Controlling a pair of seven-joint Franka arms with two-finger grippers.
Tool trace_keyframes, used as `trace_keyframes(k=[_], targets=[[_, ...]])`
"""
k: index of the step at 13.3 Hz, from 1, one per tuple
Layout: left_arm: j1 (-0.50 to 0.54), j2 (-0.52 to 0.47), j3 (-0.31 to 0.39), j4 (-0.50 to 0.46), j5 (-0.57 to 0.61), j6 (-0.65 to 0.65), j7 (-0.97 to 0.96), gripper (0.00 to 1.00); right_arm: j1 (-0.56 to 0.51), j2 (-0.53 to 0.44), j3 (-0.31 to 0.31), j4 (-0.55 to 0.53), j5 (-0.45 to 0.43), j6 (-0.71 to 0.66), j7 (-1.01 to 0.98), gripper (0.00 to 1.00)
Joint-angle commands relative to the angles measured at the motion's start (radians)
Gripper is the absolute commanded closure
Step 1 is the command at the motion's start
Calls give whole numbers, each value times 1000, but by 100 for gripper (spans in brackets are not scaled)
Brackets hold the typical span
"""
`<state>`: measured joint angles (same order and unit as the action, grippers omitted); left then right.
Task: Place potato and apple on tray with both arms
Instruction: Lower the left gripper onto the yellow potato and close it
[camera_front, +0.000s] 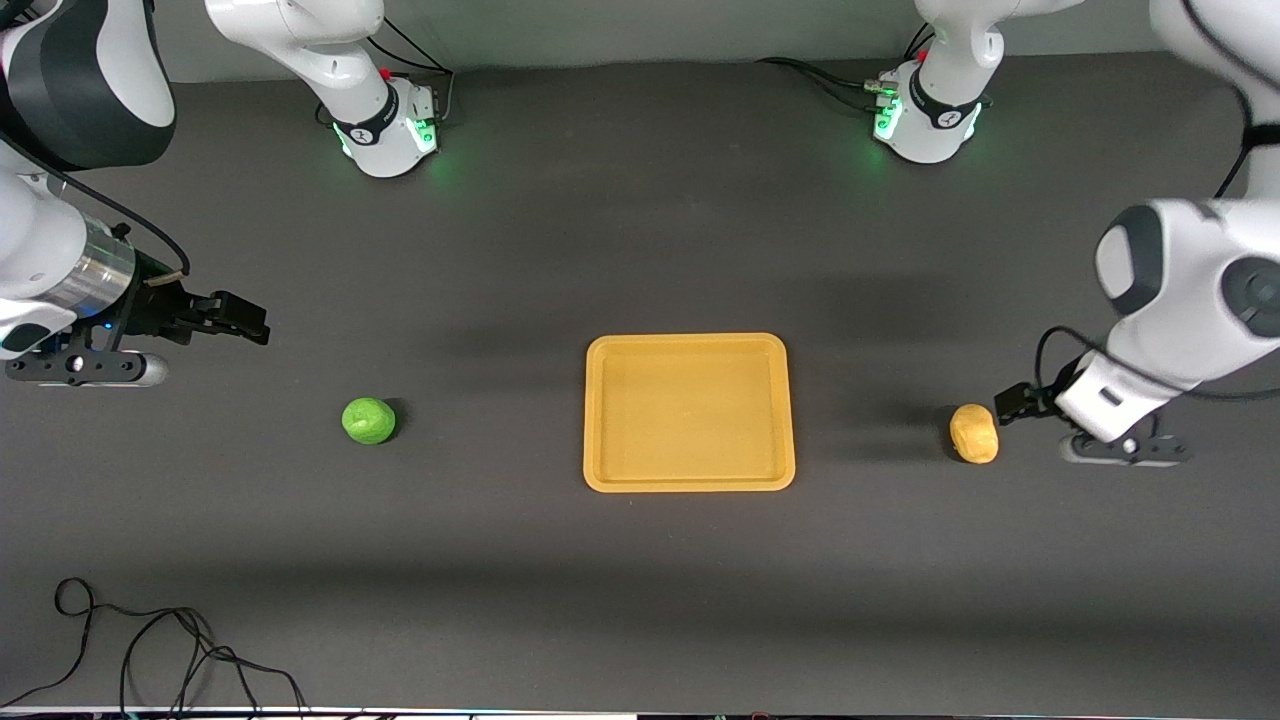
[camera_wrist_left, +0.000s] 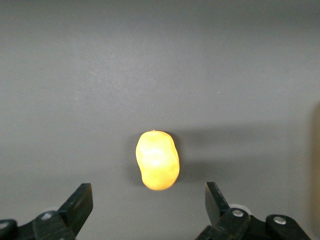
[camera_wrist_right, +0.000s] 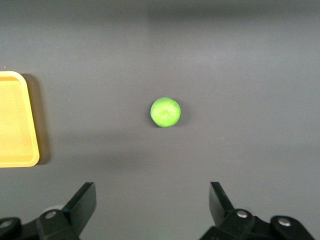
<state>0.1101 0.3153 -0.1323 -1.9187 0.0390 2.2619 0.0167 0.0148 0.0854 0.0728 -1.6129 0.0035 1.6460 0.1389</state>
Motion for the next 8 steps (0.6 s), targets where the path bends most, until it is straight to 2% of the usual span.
trace_keyframes(k=[1,3,8], targets=[[2,92,2,3,59,60,-3,0,4,14,-7,54,15,-15,10,0],[3,168,10,0,61,132,-11,0,5,7,-7,57,9,-20,1,0],[-4,203,10,-29,61,169,-37,0,5,14,-7,99,-5,-66,-7,0]])
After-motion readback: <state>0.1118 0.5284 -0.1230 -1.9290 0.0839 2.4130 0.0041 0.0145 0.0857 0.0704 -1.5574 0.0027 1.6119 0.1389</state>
